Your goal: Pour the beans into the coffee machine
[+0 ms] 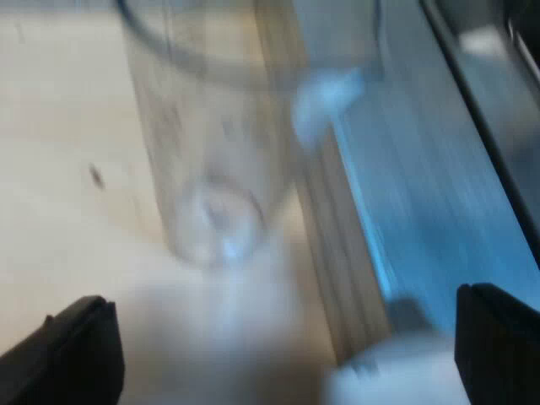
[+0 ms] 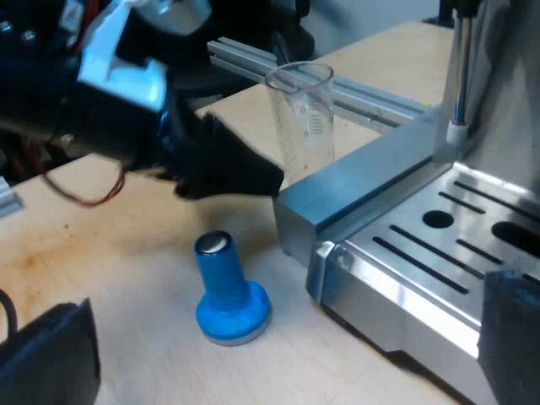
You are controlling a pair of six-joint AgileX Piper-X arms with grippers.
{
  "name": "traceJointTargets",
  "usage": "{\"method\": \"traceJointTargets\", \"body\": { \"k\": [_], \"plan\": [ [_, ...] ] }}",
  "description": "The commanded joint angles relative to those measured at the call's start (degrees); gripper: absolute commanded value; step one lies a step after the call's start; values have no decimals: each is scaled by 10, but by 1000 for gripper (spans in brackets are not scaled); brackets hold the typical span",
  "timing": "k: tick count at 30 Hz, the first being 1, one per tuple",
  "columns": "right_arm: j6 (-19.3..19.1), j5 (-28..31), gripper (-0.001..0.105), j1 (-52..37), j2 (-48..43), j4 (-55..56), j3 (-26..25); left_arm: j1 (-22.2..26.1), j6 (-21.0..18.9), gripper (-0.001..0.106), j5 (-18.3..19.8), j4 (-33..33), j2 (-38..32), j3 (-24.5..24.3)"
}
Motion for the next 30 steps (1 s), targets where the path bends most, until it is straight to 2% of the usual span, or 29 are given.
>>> {"method": "traceJointTargets", "body": {
  "k": [1, 7, 9, 15, 22, 27, 30],
  "plan": [
    [3, 4, 92, 0, -2, -6, -1, -3, -6, 82, -2, 50, -51, -5],
    [3, 4, 92, 0, -2, -6, -1, -3, -6, 82, -2, 163, -141, -16],
    [3, 4, 92, 0, -5, -6, -1, -3, -6, 82, -2, 234, -196, -25],
    [3, 4, 92, 0, -31, 39, -4, -3, -4, 82, -2, 358, -273, -58],
    [43, -4, 92, 0, -87, 146, -12, -4, -4, 82, -2, 426, -320, -106],
    [99, -12, 92, 0, -139, 252, -43, -4, -4, 82, -2, 478, -322, -169],
    [99, -13, 92, 0, -166, 335, -71, -17, -4, 82, -2, 510, -322, -210]
  ]
}}
